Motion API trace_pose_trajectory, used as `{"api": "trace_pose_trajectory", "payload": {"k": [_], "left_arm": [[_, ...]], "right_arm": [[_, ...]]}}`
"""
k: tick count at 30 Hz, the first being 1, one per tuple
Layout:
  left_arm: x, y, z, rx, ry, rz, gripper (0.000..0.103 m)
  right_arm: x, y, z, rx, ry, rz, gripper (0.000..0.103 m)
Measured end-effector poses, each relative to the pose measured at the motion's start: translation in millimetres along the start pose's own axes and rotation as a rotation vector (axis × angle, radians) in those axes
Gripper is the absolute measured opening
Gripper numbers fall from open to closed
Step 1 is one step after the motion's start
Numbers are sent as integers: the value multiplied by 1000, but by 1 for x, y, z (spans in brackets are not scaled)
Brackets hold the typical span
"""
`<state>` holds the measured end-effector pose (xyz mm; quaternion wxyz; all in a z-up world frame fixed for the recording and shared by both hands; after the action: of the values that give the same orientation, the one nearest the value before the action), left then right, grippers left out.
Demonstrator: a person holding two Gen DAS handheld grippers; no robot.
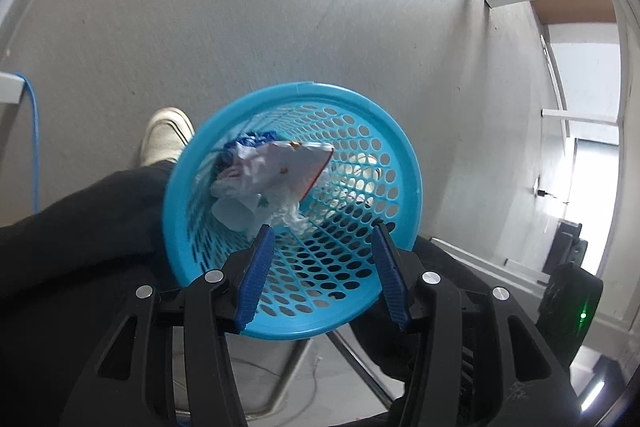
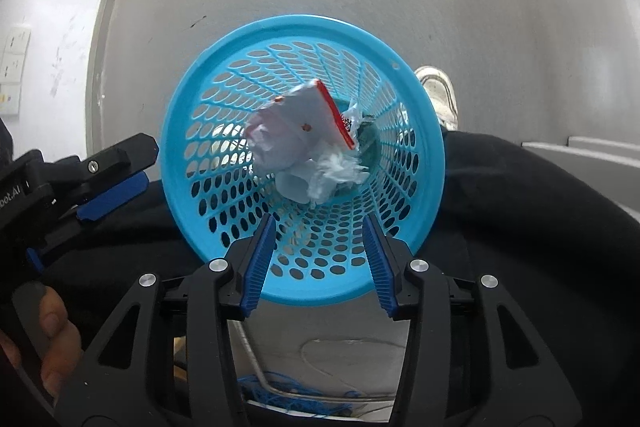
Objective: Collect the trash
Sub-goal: 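Raise both tools back toward the white napkin and tissue on the table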
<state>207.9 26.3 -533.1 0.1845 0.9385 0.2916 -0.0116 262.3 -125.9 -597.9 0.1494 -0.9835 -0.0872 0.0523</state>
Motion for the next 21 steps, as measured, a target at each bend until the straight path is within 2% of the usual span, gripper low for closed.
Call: {"api": "trace_pose_trajectory", "payload": {"k": [2, 4, 6, 8, 13, 21], "left_arm": [[-1, -3, -11, 38, 42, 28, 49], [-3, -2, -23, 44, 71, 49, 49], [-6, -2, -36, 40, 102, 62, 49], [-10, -2, -49, 38, 133, 69, 49], [-23, -2, -80, 88, 226, 134, 49], [-59, 8, -139, 74, 399, 268, 51]], "right_arm": [[-3, -4, -7, -23, 21, -39, 43], [-4, -11, -15, -31, 45, -74, 43], [-8, -15, -26, -38, 78, -97, 49], [-11, -18, -37, -39, 108, -114, 50], [-19, -26, -69, -58, 196, -160, 50], [-37, -43, -120, -78, 342, -245, 51]]}}
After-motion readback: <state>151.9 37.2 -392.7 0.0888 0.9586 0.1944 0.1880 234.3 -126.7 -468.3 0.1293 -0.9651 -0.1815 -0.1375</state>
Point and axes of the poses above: each gripper's, at about its wrist camera, not at the fingertips, and z roughly the way its jaws point, y to its right, x to its top, the point moved 10 cm from there along z, roughly the way its jaws point, and after that the axes turned 6 degrees about x, right-handed, at the moved point
